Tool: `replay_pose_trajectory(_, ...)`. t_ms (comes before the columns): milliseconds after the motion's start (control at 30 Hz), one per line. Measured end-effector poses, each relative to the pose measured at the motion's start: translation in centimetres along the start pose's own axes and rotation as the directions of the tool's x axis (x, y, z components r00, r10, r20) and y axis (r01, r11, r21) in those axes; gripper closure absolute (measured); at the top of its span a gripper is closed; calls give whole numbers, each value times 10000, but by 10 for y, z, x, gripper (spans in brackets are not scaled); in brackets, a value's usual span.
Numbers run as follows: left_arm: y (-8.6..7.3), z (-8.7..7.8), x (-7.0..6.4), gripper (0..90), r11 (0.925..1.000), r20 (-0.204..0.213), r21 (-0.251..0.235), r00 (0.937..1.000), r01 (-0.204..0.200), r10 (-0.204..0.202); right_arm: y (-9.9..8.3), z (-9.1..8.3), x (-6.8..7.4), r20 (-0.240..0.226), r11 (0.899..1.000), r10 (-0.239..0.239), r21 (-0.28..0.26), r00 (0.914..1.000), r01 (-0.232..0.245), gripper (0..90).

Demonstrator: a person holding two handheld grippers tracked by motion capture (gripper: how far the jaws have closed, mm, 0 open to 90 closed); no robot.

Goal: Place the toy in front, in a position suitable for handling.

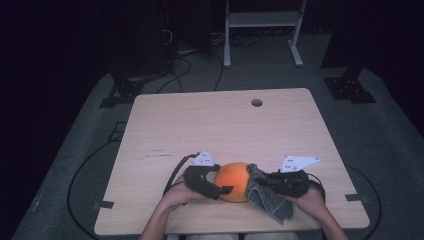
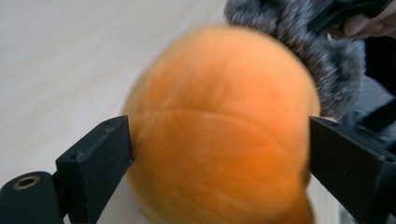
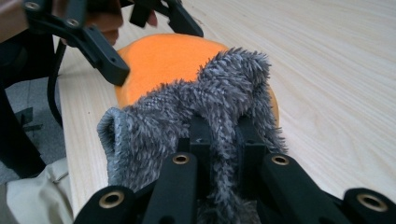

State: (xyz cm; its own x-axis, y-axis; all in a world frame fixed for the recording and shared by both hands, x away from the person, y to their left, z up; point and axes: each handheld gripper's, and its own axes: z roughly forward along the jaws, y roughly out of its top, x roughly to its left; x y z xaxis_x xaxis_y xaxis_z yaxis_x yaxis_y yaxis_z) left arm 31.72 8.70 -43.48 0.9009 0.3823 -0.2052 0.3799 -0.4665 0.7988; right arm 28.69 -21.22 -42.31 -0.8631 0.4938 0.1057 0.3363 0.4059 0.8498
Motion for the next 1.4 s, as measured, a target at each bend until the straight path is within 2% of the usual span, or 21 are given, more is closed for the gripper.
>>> replay_pose_trajectory(67,1,-2,-2,240,9996,-152,-189,9997,-198,196,0,0,0,71,10000,-18,47,10000,17,801)
replay_pose_trajectory(133,3,-5,-6,346,9947,-546,-584,9951,-851,819,1,-4,-1,199,10000,1,-66,9998,0,801)
replay_pose_trajectory(167,4,-6,-10,365,9876,-866,-803,9880,-1350,1280,2,-6,-1,275,9999,-44,-132,9996,48,801)
replay_pose_trajectory(200,6,-6,-14,375,9762,-1310,-990,9750,-1929,1793,5,-9,0,395,9996,-128,-247,9991,138,801)
replay_pose_trajectory(267,8,-4,-18,367,9628,-1804,-971,9558,-2522,2322,16,-17,9,506,9958,-424,-784,9978,463,801)
replay_pose_trajectory(300,9,0,-21,367,9557,-1876,-920,9475,-2795,2590,16,-17,9,506,9958,-424,-784,9978,463,801)
replay_pose_trajectory(333,9,2,-21,358,9534,-1764,-904,9468,-2878,2691,20,-14,13,561,9944,-614,-825,9965,659,801)
replay_pose_trajectory(367,8,5,-22,341,9536,-1633,-866,9484,-2883,2719,22,-11,16,586,9939,-717,-791,9957,763,801)
replay_pose_trajectory(400,7,5,-20,307,9594,-1603,-795,9533,-2708,2558,23,-3,19,670,9942,-863,-581,9940,902,800)
replay_pose_trajectory(467,6,3,-14,145,9769,-1467,-856,9723,-1957,1819,18,11,18,624,9954,-825,-437,9946,853,801)
replay_pose_trajectory(533,5,0,-10,124,9836,-1387,-1141,9826,-1399,1237,18,12,19,633,9952,-839,-458,9945,869,801)
replay_pose_trajectory(667,1,1,-4,251,9877,-1316,-916,9847,-1265,1139,19,14,16,818,9949,-785,-572,9936,833,801)
replay_pose_trajectory(800,-4,-3,5,265,9944,-1338,-673,9884,-816,721,3,11,0,1253,9995,-153,-246,9920,185,801)
replay_pose_trajectory(967,-9,-4,6,257,9927,-1300,-826,9885,-880,768,-14,8,-14,1652,9984,293,432,9858,-369,801)
replay_pose_trajectory(1067,-10,-3,5,255,9904,-1329,-811,9860,-1122,1008,-6,-1,-10,1244,9991,362,-269,9916,-331,801)
replay_pose_trajectory(1133,-9,-2,4,256,9896,-1353,-783,9848,-1204,1091,-3,0,-7,1096,9987,287,-461,9936,-238,801)
replay_pose_trajectory(1200,-8,-2,1,252,9887,-1320,-811,9846,-1260,1147,-1,6,-5,1013,9995,182,-273,9947,-155,801)
replay_pose_trajectory(1267,-4,-6,4,153,9923,-1355,-884,9880,-872,747,-6,11,-7,944,9991,353,-249,9949,-331,801)
replay_pose_trajectory(1300,-4,-6,4,108,9923,-1355,-884,9880,-872,747,-6,11,-7,944,9991,353,-249,9949,-331,801)
replay_pose_trajectory(1333,-4,-4,8,91,9959,-1320,-845,9910,-331,218,-7,9,-9,933,9989,429,-208,9947,-411,801)
replay_pose_trajectory(1400,-5,-2,9,91,9971,-1102,-754,9939,-65,-18,-8,9,-9,900,9989,445,-167,9949,-432,801)
